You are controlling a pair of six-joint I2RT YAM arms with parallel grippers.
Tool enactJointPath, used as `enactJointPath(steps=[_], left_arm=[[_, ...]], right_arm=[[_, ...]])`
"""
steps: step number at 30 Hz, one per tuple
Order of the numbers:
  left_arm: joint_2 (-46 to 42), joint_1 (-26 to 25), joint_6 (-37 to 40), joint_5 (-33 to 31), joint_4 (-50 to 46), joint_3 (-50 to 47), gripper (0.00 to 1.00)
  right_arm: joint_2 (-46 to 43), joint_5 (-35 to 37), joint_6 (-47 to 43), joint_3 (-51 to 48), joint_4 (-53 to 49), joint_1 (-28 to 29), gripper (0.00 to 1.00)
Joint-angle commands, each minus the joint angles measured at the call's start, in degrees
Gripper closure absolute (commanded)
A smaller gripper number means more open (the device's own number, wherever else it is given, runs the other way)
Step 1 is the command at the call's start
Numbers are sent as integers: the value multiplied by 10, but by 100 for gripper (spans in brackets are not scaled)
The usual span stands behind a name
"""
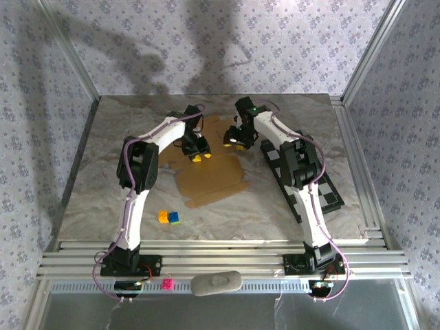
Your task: Fold the paper box
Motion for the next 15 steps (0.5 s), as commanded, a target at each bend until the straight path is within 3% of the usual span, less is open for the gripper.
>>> enactJointPath(steps=[1,8,15], left_arm=[[14,3,11,-2,-15,-1,61],[15,5,12,-1,-15,-1,61],[16,5,9,1,-12,-4,62]], right_arm=[[-14,15,-7,-4,-1,-10,46],[41,-29,-6,49,-24,12,45],[40,-62,2,47,-18,27,47]])
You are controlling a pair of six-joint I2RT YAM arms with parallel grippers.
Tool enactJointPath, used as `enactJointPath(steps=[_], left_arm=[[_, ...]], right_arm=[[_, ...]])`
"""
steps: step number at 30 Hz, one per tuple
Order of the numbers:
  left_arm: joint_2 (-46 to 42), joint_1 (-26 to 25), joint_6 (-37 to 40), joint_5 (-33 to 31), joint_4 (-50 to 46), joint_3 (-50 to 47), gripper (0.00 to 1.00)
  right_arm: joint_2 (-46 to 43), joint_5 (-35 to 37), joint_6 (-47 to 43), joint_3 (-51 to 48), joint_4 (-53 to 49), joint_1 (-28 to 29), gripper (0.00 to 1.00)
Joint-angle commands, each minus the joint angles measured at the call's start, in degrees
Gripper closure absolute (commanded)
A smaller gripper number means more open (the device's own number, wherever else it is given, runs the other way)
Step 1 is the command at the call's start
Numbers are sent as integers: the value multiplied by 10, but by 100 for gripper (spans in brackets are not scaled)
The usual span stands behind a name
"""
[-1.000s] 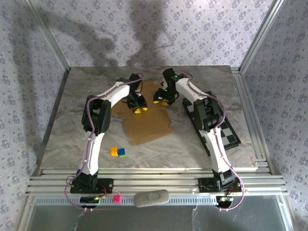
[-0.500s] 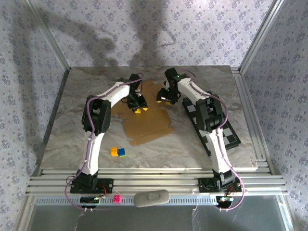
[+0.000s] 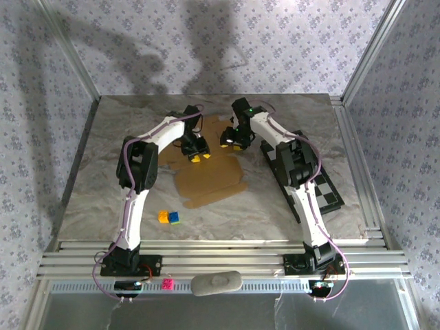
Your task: Fold the paper box
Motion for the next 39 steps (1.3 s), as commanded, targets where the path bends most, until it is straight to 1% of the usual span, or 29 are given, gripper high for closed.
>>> enactJointPath(steps=[1,4,10,21,26,29,31,34,36,39], left_arm=[[16,1,7,0,-4,-4,61],[16,1,6,2,-2,-4,61],[19,1,4,2,0,-4,61],[16,2,5,2,2,-12,62],[13,4,6,-1,5,-20,62],[11,5,6,-2,7,-25,62],[10,6,6,-1,7,-25,62],[7,7,6,-2,8,-26,62],[5,6,7,-2,8,-28,62],[4,6,7,-2,11,-32,62]], right_arm=[[0,-44,4,7,-10,10,48],[-25,-55,17,-14,11,10,49],[-44,-83,52,-16,37,14,50],[-15,-141,144,-17,94,43,51],[4,-148,172,-20,109,55,52],[17,-126,171,-24,90,53,52],[22,-125,180,-39,92,47,53],[11,-157,195,-57,126,39,54],[-5,-168,192,-38,129,39,53],[-20,-177,192,18,104,37,52]])
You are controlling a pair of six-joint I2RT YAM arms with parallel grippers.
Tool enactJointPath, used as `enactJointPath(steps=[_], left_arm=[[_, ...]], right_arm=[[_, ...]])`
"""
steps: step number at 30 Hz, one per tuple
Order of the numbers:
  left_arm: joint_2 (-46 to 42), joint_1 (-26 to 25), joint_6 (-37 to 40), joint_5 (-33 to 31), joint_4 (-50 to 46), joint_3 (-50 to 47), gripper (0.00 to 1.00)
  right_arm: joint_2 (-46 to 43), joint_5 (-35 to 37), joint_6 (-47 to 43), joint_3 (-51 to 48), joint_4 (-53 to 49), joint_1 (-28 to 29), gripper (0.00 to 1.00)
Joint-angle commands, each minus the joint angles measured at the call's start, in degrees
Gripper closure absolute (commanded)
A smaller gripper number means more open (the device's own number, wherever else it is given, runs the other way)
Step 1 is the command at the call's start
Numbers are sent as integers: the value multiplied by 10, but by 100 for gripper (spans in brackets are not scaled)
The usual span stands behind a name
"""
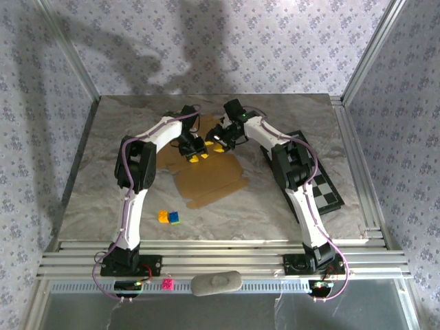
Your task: Fold the paper box
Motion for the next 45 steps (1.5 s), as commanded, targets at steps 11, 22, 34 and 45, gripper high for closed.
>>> enactJointPath(steps=[11,22,34,45], left_arm=[[9,-4,15,-8,3,-16,63],[9,-3,22,-10,-5,-13,63],[9,-2,21,-8,-6,-16,63],[8,-3,21,-7,-6,-15,63]], right_arm=[[-82,27,-32,35,-54,-70,49],[-39,119,-167,27,-144,-80,50],[19,173,-200,54,-146,-27,51],[35,165,-196,76,-140,-21,59]])
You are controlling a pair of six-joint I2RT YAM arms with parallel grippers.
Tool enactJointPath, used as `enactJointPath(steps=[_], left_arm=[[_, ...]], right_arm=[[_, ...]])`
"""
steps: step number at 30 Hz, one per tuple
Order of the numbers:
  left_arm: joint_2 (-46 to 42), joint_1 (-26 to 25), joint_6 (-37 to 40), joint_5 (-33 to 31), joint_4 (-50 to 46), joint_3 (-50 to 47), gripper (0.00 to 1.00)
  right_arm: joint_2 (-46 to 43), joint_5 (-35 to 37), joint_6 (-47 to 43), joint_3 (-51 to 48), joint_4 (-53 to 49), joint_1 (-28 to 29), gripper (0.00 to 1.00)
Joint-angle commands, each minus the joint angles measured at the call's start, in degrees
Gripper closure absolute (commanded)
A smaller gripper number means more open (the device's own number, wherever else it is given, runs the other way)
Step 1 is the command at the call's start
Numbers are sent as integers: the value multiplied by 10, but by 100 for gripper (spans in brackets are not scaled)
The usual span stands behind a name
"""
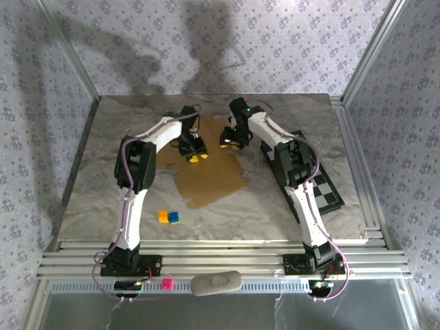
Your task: Fold the paper box
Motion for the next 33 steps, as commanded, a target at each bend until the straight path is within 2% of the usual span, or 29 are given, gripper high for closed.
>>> enactJointPath(steps=[1,9,10,12,15,19,24,28,33], left_arm=[[11,-3,10,-7,-9,-11,63],[7,-1,11,-10,-18,-3,62],[6,-1,11,-9,-25,4,60],[-5,-2,7,-15,-42,22,55],[-49,6,-26,-36,-61,53,48],[-119,60,-154,-47,-86,107,44],[-155,140,-359,2,-101,178,45],[-151,163,-478,28,-96,264,44],[-128,173,-566,38,-44,355,37]], right_arm=[[14,-3,-6,27,-9,5,60],[45,-1,-3,53,-31,10,65],[46,7,-6,48,-33,12,72],[39,32,-18,41,-37,15,100],[-7,100,-27,31,-24,20,100],[-112,176,-48,30,28,24,100],[-206,180,-142,29,79,29,100],[-234,213,-196,31,82,34,100],[-257,238,-243,19,89,36,100]])
